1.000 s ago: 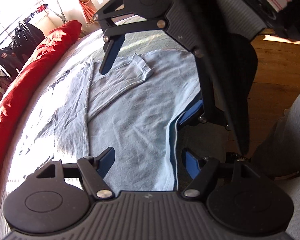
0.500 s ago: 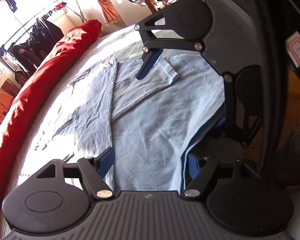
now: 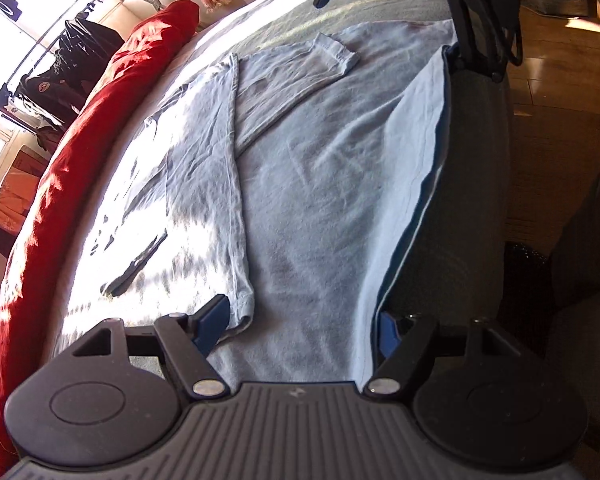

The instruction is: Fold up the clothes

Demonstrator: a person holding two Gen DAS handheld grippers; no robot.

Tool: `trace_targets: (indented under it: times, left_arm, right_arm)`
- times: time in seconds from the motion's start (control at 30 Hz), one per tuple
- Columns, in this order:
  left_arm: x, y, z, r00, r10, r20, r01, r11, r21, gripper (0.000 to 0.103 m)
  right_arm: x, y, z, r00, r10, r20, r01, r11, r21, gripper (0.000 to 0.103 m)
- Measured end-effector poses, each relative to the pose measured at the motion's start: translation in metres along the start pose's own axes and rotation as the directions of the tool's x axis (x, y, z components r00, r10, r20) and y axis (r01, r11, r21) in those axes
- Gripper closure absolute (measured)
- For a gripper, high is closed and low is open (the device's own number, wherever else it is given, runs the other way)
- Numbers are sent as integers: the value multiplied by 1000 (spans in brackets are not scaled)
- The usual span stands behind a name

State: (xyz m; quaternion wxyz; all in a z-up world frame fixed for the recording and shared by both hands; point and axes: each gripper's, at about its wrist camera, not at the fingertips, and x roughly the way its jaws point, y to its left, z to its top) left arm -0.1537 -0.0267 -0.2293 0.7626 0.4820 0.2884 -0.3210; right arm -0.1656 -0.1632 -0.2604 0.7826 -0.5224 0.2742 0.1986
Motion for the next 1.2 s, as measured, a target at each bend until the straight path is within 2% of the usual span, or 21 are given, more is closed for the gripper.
trace_targets:
  times: [0.2,0.27,0.33,0.43,0.5,0.53,0.6,0.67,0.77,0.87,1.2]
  left_arm:
    - [0,-4,-7,999,33,-5,-32,995,98,32]
    - [1,-5,-4,1000,14,-6,-13,993,117,43]
    - [-1,-8,-4,1000,-9,-8,10,990,138,79]
    - [-3,-13,-4,999,-43,-12,45,985,167,91]
    - [-5,-12,-4,998,-58,-19,60,986,155,96]
    - [-5,-11,-4,998,-61,-20,63,987,150,97]
    - [-6,-7,-3,997,-73,-26,76,989,130,100]
    - [-5,-2,-2,995,-89,-36,92,990,103,102]
    - [-9,5,1,996,-83,-26,85,992,89,103]
    - [-13,14,4,997,-70,-13,71,995,74,103]
    - [0,71,21,1000,-15,23,14,1000,13,103]
  right_arm:
    - [-1,-4,-13,999,-7,-31,6,1000,-16,0]
    - [-3,-5,-14,1000,-6,-27,6,1000,-26,2]
    - [-5,-2,-13,1000,10,-14,-11,999,-50,8]
    - [-10,1,-10,998,63,-20,-64,996,-69,23]
    - [-12,-1,-9,993,113,-39,-115,991,-65,42]
    - [-13,-1,-8,989,141,-51,-144,988,-55,48]
    - [-14,-4,-7,976,206,-75,-209,978,-30,75]
    - [-14,-6,-6,960,263,-94,-265,964,-7,93]
    - [-14,-8,-3,949,297,-106,-298,955,14,97]
    - [-14,-15,0,947,298,-116,-296,955,32,97]
    - [-3,-60,17,965,212,-151,-204,977,67,98]
